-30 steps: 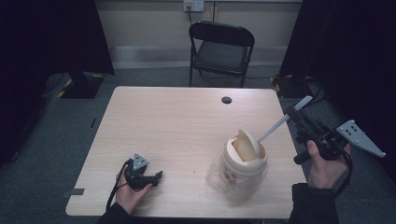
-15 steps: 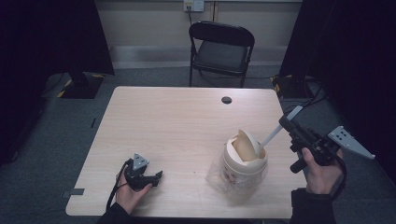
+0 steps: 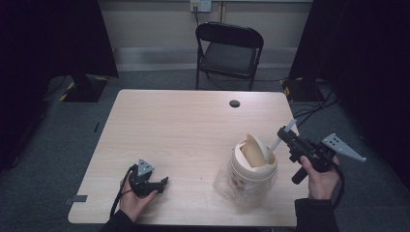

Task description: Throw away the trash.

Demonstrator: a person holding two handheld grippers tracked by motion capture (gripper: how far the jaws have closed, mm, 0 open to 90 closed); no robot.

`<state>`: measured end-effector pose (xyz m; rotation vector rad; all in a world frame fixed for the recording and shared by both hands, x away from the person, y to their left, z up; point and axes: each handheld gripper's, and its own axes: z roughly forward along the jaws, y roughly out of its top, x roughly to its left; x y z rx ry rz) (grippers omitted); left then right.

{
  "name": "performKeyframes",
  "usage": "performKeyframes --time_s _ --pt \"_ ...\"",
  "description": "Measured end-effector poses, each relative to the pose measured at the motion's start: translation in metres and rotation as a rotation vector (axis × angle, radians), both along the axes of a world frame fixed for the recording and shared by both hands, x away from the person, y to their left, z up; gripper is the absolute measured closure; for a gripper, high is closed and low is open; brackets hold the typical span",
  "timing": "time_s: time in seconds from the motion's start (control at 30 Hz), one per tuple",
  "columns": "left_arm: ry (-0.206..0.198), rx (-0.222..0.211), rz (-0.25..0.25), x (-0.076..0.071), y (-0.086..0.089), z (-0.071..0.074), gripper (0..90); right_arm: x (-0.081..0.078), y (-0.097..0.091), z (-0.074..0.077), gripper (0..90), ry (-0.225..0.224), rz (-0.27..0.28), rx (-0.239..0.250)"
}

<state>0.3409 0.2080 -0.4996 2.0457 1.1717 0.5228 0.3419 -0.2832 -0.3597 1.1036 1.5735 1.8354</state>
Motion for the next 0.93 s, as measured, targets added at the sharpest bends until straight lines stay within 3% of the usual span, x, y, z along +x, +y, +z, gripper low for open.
performKeyframes --time_s 0.13,0.23,0.47,0.6,0.63,0.67,0.7,0.73,0.77,0.87,0.93 --pt "-0.002 0.001 0.001 0.000 0.000 0.000 23.2 0.003 0.001 -0.003 68.3 -0.002 0.002 0.005" --pt "-0.006 -0.007 -0.011 -0.001 -0.001 0.000 26.3 0.003 -0.004 -0.004 56.3 -0.031 -0.034 0.000" --pt "-0.046 0.019 -0.065 -0.005 -0.002 0.001 39.0 0.000 -0.022 -0.010 42.4 -0.058 -0.145 -0.018" --pt "-0.055 -0.015 -0.074 -0.006 0.000 0.006 44.6 -0.001 -0.037 -0.023 37.6 -0.025 -0.233 -0.005" --pt "-0.063 -0.047 -0.062 -0.008 0.004 0.010 45.3 0.000 -0.041 -0.029 37.1 -0.011 -0.258 -0.008" --pt "-0.063 -0.047 -0.062 -0.008 0.004 0.010 45.8 0.000 -0.041 -0.029 37.1 -0.011 -0.258 -0.008" --pt "-0.065 -0.067 -0.049 -0.008 0.009 0.012 46.2 0.003 -0.045 -0.038 36.4 0.029 -0.283 -0.026" --pt "-0.065 -0.067 -0.049 -0.008 0.009 0.012 46.3 0.003 -0.045 -0.038 36.4 0.029 -0.283 -0.026" --pt "-0.061 -0.082 -0.039 -0.008 0.015 0.013 46.6 0.008 -0.047 -0.050 36.2 0.074 -0.307 -0.068" --pt "-0.059 -0.098 -0.010 -0.006 0.025 0.014 46.5 0.014 -0.048 -0.066 35.6 0.137 -0.314 -0.111" --pt "-0.057 -0.104 -0.004 -0.005 0.028 0.014 46.3 0.016 -0.048 -0.070 35.5 0.152 -0.313 -0.117"
